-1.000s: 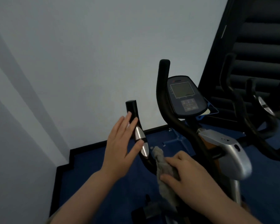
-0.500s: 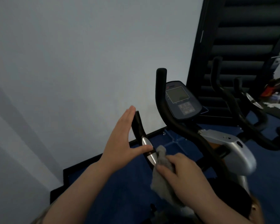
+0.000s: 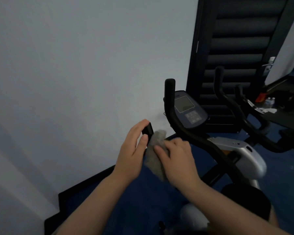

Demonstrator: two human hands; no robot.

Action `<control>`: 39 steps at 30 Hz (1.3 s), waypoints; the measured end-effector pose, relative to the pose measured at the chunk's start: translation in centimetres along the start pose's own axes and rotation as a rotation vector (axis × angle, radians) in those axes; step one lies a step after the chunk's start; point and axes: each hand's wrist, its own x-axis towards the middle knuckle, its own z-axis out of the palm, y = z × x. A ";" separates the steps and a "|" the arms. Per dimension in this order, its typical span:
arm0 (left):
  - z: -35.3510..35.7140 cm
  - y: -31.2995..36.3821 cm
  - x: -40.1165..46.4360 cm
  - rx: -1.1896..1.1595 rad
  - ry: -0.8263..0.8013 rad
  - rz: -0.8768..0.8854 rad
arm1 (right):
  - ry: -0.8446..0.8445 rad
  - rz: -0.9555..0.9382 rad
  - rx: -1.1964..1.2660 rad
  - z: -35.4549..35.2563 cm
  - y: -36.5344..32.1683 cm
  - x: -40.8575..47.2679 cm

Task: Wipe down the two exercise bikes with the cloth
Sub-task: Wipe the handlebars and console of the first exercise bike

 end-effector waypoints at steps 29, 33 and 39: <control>5.8 1.5 6.0 0.310 0.522 -0.164 | -0.014 -0.219 0.115 -9.6 3.2 9.3; 6.2 1.6 6.0 0.383 0.552 -0.163 | 0.174 -0.574 0.063 -10.1 2.1 15.1; 6.4 1.1 6.1 0.422 0.596 -0.174 | 0.127 -0.753 -0.005 -5.9 6.4 15.9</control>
